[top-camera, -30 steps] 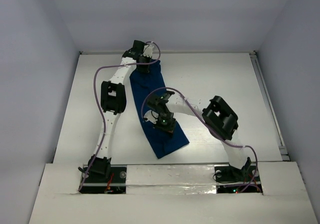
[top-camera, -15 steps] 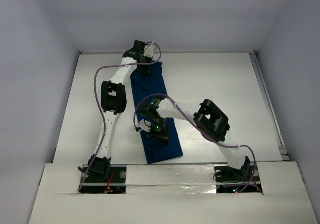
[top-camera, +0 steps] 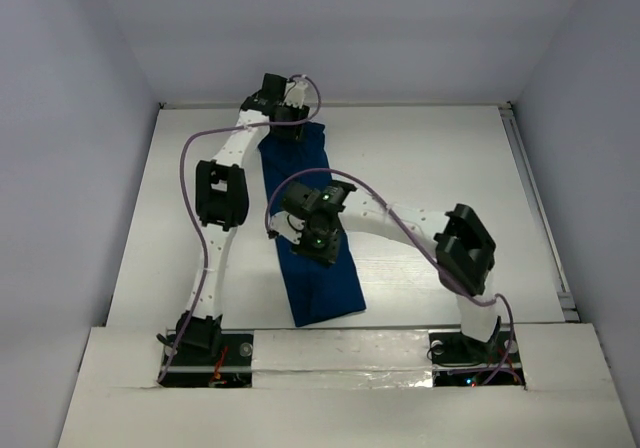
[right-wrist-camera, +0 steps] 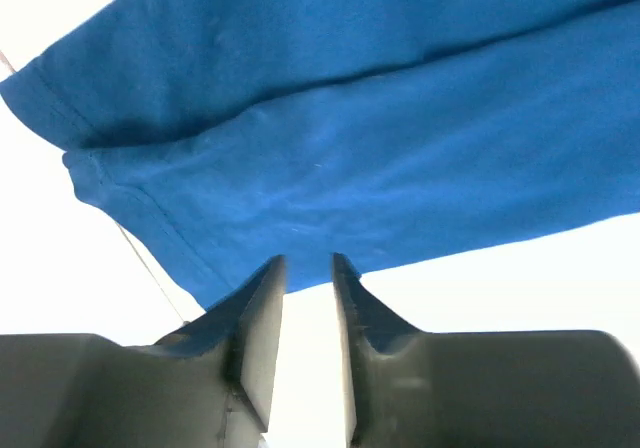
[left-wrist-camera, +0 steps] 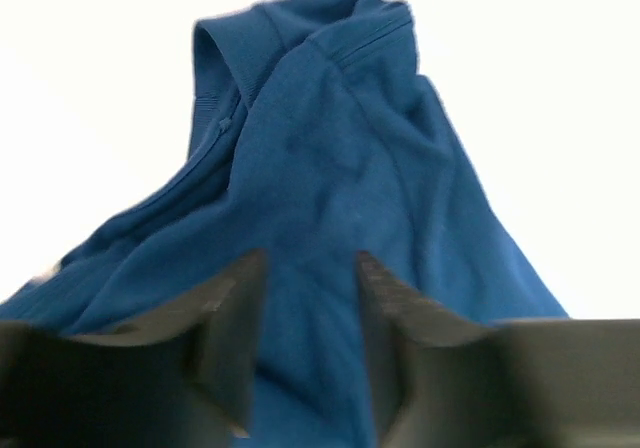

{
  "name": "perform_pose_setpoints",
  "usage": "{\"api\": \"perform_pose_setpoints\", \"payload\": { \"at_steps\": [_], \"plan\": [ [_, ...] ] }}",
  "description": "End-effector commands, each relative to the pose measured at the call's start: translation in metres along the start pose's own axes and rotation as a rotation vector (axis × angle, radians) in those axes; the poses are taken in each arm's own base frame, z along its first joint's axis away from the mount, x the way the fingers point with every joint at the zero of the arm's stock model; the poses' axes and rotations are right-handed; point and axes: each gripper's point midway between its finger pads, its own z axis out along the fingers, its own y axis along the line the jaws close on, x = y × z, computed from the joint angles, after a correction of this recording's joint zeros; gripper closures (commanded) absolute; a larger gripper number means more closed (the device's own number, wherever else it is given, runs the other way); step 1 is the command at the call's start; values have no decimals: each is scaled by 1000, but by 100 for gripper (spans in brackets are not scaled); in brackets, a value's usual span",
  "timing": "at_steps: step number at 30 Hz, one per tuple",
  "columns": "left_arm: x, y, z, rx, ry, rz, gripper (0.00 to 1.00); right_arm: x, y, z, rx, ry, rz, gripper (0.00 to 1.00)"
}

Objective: Fold and stack the t-shirts
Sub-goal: Rotate the tshirt 90 degrees, then grab the bottom of the folded rectangular tshirt with right arm

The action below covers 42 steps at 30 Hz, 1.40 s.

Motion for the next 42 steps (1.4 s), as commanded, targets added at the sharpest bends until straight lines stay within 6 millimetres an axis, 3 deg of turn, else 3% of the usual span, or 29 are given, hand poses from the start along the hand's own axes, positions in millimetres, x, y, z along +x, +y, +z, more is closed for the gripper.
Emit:
{"api": "perform_pose_setpoints", "payload": {
  "at_steps": [1,3,5,9,10,14,15,16,21,27,33,37,42],
  "plan": [
    [-102,-16,-111,8,-298,61,59,-12,-9,-24,101,-99,-26,67],
    [-110,-21,-139,22,-336,72,59,-11,-14,-30,141,-126,-38,57],
    [-117,-24,-160,46,-366,85,59,-7,-20,-23,173,-134,-76,47],
    [-121,-28,-226,78,-429,96,59,0,-24,-20,258,-171,-166,36],
    [-117,-28,-235,85,-429,95,59,-1,-22,-25,280,-194,-188,35],
    [-80,-16,-272,58,-425,96,60,2,0,-18,315,-194,-281,51],
    [-56,-18,-277,56,-400,88,61,-1,17,-17,315,-203,-329,51],
    [-45,-17,-278,53,-392,91,62,6,25,-11,319,-191,-357,51],
    [22,-15,-270,3,-312,100,65,2,53,-20,330,-246,-441,49],
    [64,-18,-263,0,-270,81,68,13,78,-15,277,-224,-494,46],
    [75,-19,-260,-3,-251,83,70,22,84,13,245,-156,-523,42],
    [74,-16,-263,-8,-260,78,70,27,106,31,188,-118,-563,42],
    [73,-18,-262,3,-264,80,70,31,116,45,161,-94,-580,42]
  ]
}}
